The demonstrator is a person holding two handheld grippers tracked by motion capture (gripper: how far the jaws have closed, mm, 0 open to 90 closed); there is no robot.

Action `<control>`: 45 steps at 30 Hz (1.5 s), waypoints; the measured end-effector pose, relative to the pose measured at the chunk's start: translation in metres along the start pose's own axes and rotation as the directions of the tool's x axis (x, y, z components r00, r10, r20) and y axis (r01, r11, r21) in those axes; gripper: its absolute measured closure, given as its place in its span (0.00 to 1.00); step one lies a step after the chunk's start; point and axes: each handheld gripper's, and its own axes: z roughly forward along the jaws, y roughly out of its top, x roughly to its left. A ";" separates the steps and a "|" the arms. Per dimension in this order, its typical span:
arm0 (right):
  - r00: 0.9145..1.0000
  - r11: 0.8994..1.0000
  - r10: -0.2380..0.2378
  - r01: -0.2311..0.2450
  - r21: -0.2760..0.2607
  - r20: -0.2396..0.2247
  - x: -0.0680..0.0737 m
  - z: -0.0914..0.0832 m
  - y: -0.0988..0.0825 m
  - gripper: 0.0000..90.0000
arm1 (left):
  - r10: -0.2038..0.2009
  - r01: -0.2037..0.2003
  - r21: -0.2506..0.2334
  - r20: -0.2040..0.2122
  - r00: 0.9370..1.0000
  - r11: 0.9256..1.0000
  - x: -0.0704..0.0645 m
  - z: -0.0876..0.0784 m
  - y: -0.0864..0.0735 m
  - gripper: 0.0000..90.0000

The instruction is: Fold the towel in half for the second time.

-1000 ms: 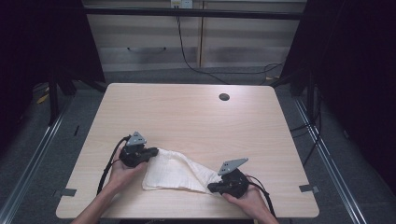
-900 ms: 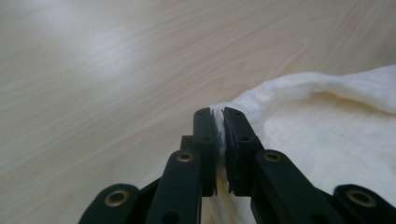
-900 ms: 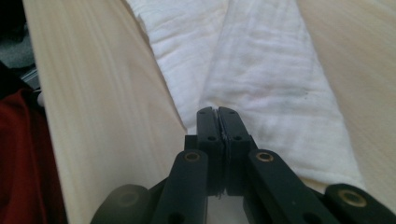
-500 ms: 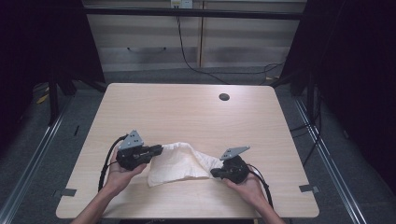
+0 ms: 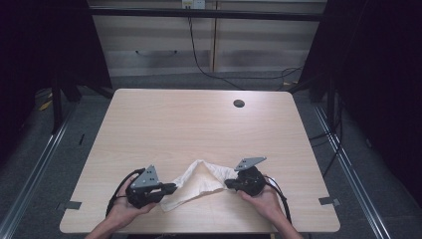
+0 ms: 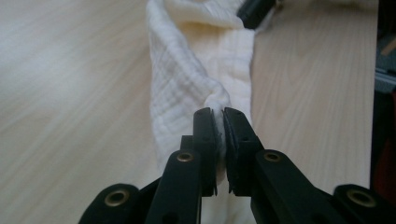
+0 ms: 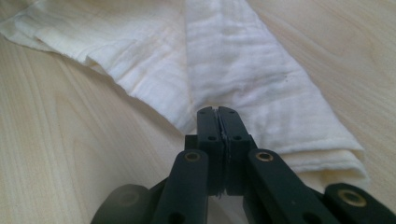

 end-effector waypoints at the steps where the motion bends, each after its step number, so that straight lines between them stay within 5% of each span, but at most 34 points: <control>1: 1.000 1.000 0.000 0.000 -0.002 0.000 0.000 0.000 0.000 0.99 | 0.005 -0.005 0.008 0.009 1.000 1.000 -0.002 0.002 -0.001 0.93; 14: 1.000 1.000 -0.004 0.004 -0.011 0.003 0.001 0.000 -0.001 0.99 | 0.031 -0.039 0.080 0.096 0.995 0.996 -0.012 0.010 -0.017 0.93; 20: 0.999 0.999 -0.028 0.028 -0.016 0.025 0.000 -0.002 -0.003 0.99 | 0.018 -0.024 0.088 0.073 0.997 0.996 -0.006 0.010 -0.021 0.94; 24: 0.999 1.000 0.007 -0.006 -0.025 0.035 -0.007 -0.012 -0.012 0.99 | 0.000 -0.001 0.084 0.015 1.000 0.997 -0.001 0.008 -0.023 0.94; 36: 0.989 0.997 0.077 -0.073 -0.037 0.126 -0.015 -0.044 -0.043 0.99 | -0.010 0.010 0.077 -0.001 1.000 0.997 0.002 0.009 -0.025 0.94; 45: 0.987 0.993 0.113 -0.108 -0.055 0.114 -0.019 -0.046 -0.048 0.99 | -0.021 0.024 0.058 -0.043 0.999 0.998 0.011 0.015 -0.022 0.94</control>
